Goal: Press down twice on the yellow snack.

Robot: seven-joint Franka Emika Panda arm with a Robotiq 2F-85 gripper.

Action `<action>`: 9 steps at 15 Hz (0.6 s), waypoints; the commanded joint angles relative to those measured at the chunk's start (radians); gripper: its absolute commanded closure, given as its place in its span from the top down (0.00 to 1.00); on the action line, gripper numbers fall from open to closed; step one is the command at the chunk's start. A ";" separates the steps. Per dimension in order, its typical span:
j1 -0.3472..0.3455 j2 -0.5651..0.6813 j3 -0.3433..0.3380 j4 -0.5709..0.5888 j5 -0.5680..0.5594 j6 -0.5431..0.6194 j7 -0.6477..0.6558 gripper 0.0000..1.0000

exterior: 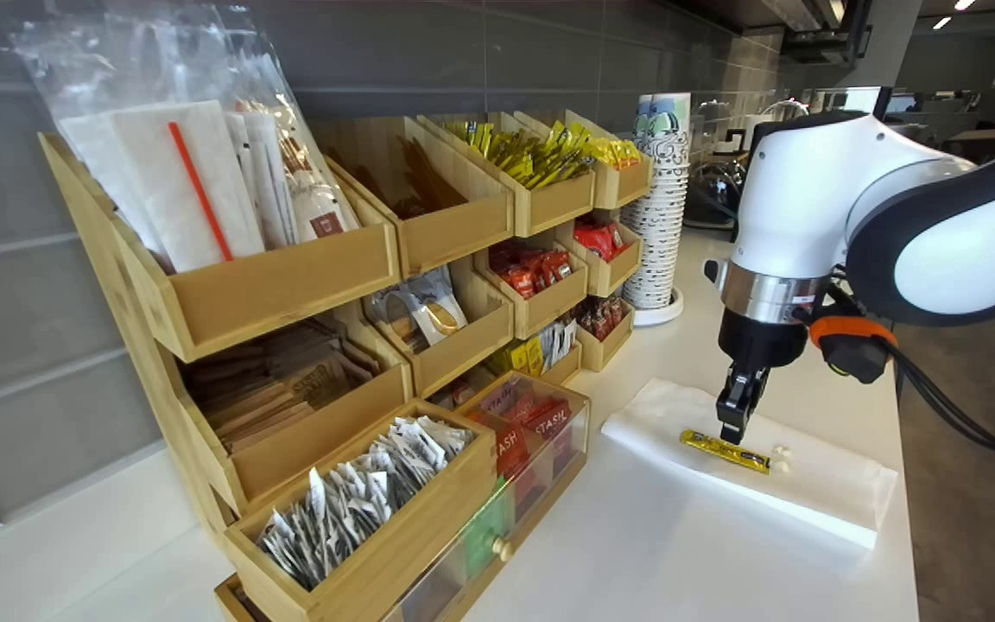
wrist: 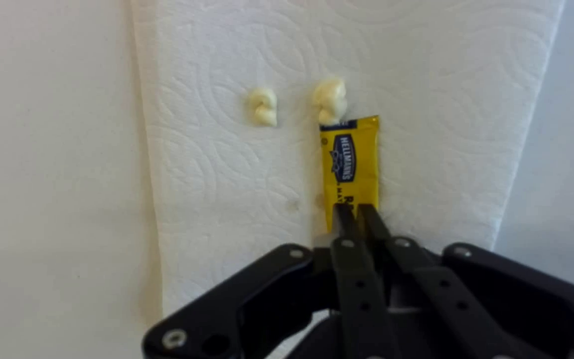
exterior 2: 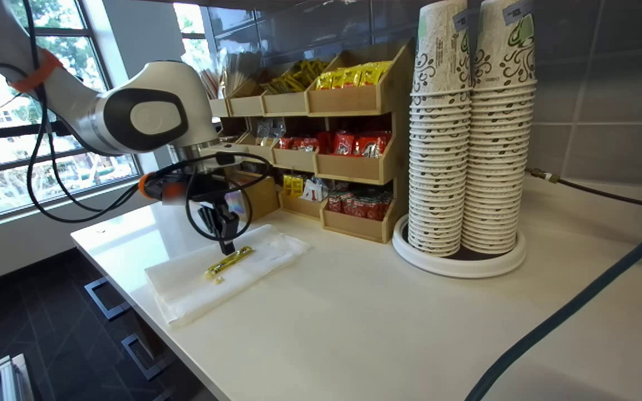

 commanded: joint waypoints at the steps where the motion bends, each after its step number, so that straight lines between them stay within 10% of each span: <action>1: -0.001 -0.048 0.007 -0.004 0.018 -0.047 -0.011 0.40; 9: 0.000 -0.108 0.018 0.003 0.017 -0.143 -0.001 0.96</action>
